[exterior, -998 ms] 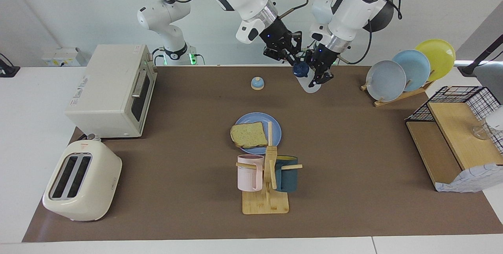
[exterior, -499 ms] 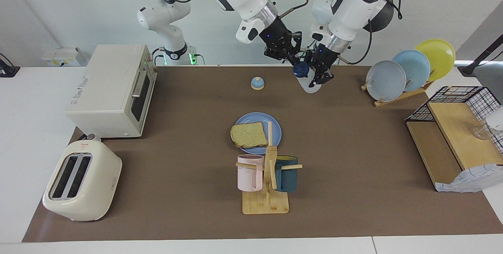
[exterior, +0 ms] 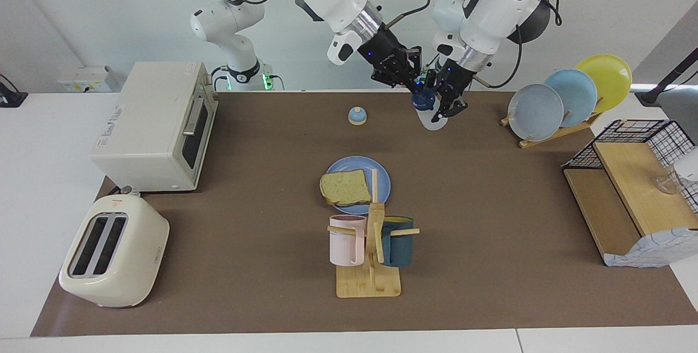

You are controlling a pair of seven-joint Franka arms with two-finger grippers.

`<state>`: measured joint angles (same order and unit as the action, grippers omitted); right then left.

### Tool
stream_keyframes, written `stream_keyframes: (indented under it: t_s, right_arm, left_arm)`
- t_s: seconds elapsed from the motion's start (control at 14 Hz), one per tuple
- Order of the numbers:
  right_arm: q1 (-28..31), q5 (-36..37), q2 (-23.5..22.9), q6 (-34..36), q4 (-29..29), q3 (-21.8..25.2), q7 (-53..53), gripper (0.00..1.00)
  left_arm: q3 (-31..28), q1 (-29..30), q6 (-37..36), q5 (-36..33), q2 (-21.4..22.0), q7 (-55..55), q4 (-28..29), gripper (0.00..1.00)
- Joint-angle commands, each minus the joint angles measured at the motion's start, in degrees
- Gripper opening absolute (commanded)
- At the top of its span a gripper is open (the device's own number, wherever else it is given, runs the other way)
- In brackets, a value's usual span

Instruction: Put bread on plate and add seasoning

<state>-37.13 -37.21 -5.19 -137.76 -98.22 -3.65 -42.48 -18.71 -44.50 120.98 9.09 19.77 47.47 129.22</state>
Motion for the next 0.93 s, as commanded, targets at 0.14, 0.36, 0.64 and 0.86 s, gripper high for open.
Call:
stream_keyframes:
  t_s: [0.14,0.36,0.64,0.86]
  right_arm:
    - [0.75,-7.87,0.88,-11.03,-1.63,-0.13,0.73,0.00]
    - [0.92,-11.21,1.05,-11.13,-1.63,-0.04,3.19,0.00]
    - [2.06,-11.22,1.40,-9.20,-1.89,0.13,2.85,0.99]
    - [5.30,-5.89,2.11,0.61,-2.07,0.66,3.11,1.00]
  left_arm:
    - [0.16,-0.58,-0.84,0.49,1.50,0.61,2.00,0.00]
    - [0.07,-0.50,-0.92,0.49,1.50,0.69,2.00,0.00]
    - [-0.01,-0.41,-1.01,0.49,1.50,0.78,1.92,0.00]
    - [0.08,-0.06,-1.01,0.40,1.23,1.39,1.74,0.00]
